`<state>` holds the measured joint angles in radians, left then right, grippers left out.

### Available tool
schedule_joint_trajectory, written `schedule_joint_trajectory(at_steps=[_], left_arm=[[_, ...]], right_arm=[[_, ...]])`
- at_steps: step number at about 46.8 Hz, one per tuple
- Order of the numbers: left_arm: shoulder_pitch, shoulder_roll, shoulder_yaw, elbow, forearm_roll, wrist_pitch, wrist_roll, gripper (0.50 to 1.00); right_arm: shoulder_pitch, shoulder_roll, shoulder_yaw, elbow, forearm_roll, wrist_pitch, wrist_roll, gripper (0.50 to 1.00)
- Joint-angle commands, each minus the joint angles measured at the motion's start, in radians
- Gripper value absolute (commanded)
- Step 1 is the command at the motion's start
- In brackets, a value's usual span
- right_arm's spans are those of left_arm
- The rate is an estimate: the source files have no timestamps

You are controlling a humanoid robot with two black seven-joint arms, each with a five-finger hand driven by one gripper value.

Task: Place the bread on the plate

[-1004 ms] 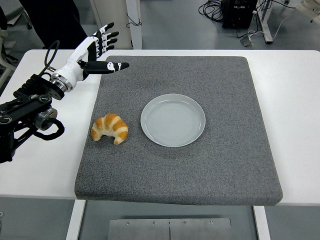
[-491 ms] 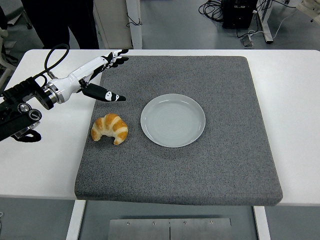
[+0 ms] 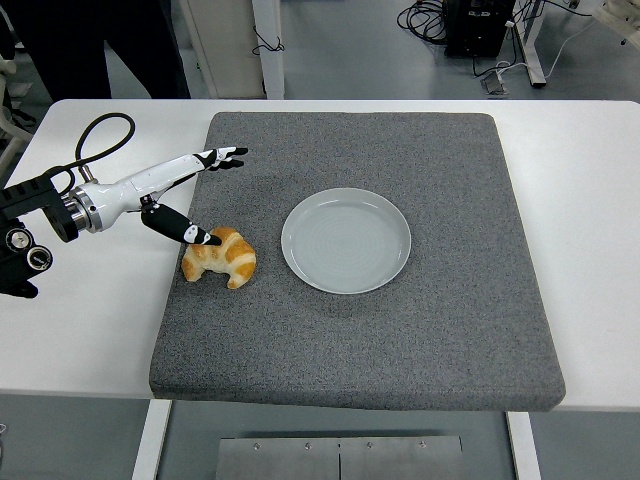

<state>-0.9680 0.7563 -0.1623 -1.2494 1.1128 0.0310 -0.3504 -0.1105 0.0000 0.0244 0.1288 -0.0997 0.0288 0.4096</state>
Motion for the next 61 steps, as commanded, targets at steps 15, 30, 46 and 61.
schedule_joint_trajectory(at_steps=[15,30,46,61], left_arm=[[0.002,0.014,0.006,-0.002,0.05,-0.06,-0.001,0.968],[-0.001,0.0,0.063,-0.001,0.108,-0.059,0.007,0.968],[0.0,-0.044,0.063,0.004,0.15,-0.051,0.024,0.968],[0.009,-0.048,0.072,0.013,0.197,0.006,0.028,0.936]], right_arm=[[0.0,0.0,0.0,0.0,0.0,0.0,0.0,1.0],[0.0,0.0,0.0,0.0,0.0,0.0,0.0,1.0],[0.0,0.0,0.0,0.0,0.0,0.0,0.0,1.0],[0.0,0.0,-0.001,0.0,0.0,0.0,0.0,1.0]])
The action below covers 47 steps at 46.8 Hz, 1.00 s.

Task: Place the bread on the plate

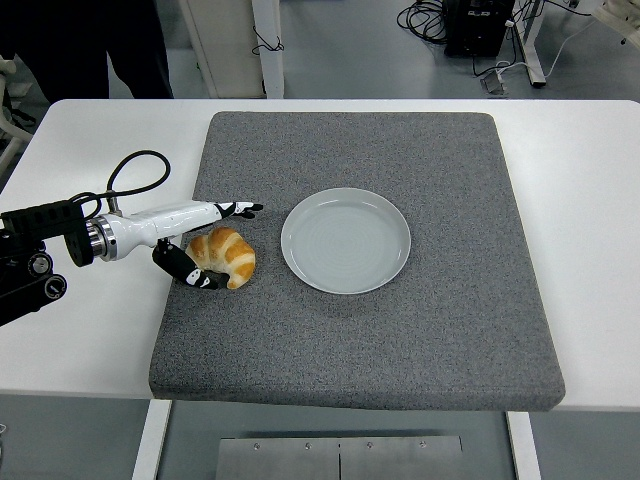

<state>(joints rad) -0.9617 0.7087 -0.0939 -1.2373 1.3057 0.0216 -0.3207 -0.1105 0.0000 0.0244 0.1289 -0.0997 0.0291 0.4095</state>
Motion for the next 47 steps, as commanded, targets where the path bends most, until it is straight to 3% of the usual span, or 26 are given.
schedule_joint_trajectory(at_steps=[1,8,18,25,30,47], left_arm=[[0.003,0.0,0.003,0.001,0.01,0.023,-0.001,0.934],[0.006,-0.012,0.014,0.001,0.053,0.054,-0.003,0.899],[0.009,-0.021,0.034,0.001,0.075,0.104,-0.014,0.79],[0.006,-0.026,0.036,0.002,0.076,0.106,-0.015,0.663],[0.006,-0.026,0.036,0.01,0.076,0.107,-0.015,0.605],[-0.025,-0.014,0.006,0.012,0.058,0.107,-0.018,0.589]], right_arm=[[0.0,0.0,0.0,0.0,0.0,-0.001,0.0,1.0],[0.0,0.0,0.0,0.0,0.0,-0.001,0.0,1.0],[0.0,0.0,0.0,0.0,0.0,-0.001,0.0,1.0],[0.0,0.0,0.0,0.0,0.0,-0.001,0.0,1.0],[0.0,0.0,0.0,0.0,0.0,0.0,0.0,1.0],[0.0,0.0,-0.001,0.0,0.0,0.0,0.0,1.0]])
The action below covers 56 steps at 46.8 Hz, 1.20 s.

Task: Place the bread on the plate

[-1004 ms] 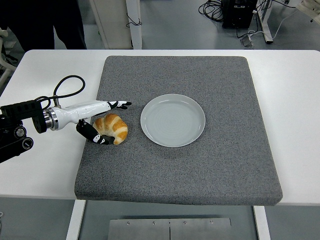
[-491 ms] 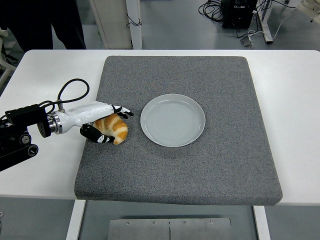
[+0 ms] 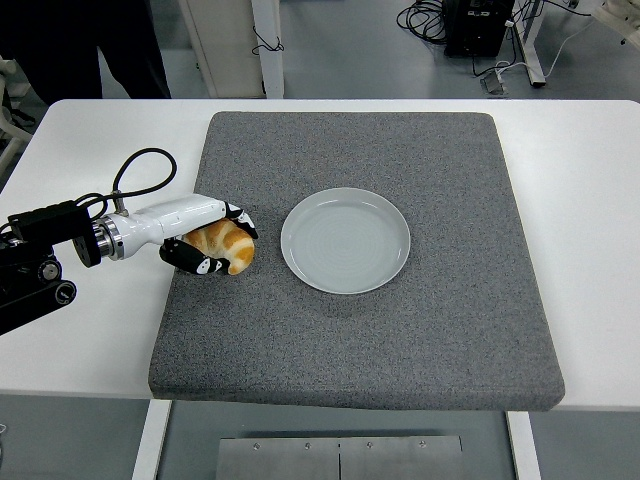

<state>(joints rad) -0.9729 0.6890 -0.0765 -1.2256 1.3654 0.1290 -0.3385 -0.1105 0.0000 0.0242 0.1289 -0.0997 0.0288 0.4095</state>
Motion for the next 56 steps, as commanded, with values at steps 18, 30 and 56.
schedule_joint_trajectory(at_steps=[18,30,56], left_arm=[[-0.173,0.047,-0.129,0.0,-0.025,-0.101,-0.004,0.592],[-0.225,0.029,-0.144,-0.002,-0.025,-0.124,-0.002,0.596],[-0.265,-0.16,-0.106,0.0,-0.011,-0.118,0.018,0.601]], right_arm=[[0.0,0.0,0.0,0.0,0.0,-0.001,0.0,1.0],[0.0,0.0,0.0,0.0,0.0,0.0,0.0,1.0],[0.0,0.0,0.0,0.0,0.0,0.0,0.0,1.0]])
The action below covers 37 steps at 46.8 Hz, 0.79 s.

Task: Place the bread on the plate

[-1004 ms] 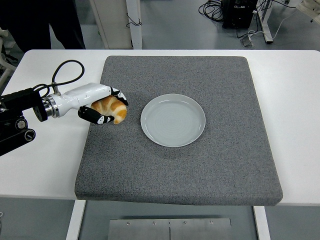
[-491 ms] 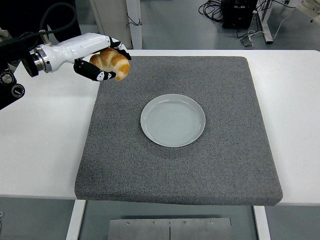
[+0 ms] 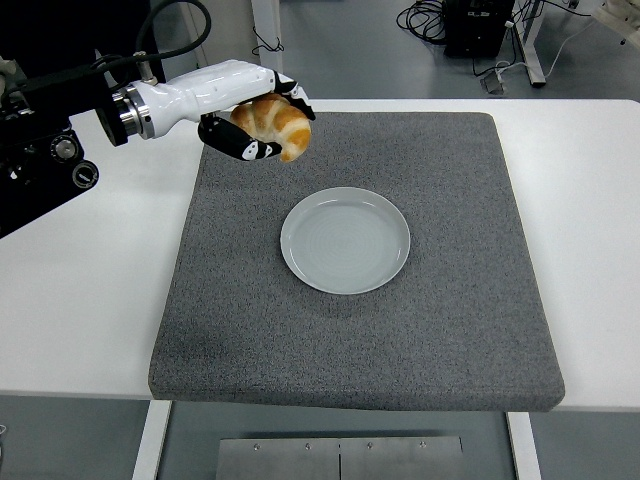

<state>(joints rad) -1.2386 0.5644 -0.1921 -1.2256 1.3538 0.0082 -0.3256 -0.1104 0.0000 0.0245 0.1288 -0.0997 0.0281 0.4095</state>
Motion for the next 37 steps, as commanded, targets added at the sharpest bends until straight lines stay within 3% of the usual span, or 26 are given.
schedule_joint_trajectory(at_steps=[1,15,37], left_arm=[[0.001,-0.046,0.013,0.0,0.001,0.004,0.008,0.602],[0.004,-0.106,0.014,0.001,0.007,0.006,0.043,0.602],[0.018,-0.268,0.074,0.149,0.007,0.013,0.045,0.604]], right_arm=[[0.0,0.0,0.0,0.0,0.0,0.0,0.0,1.0],[0.0,0.0,0.0,0.0,0.0,0.0,0.0,1.0],[0.0,0.0,0.0,0.0,0.0,0.001,0.0,1.0]])
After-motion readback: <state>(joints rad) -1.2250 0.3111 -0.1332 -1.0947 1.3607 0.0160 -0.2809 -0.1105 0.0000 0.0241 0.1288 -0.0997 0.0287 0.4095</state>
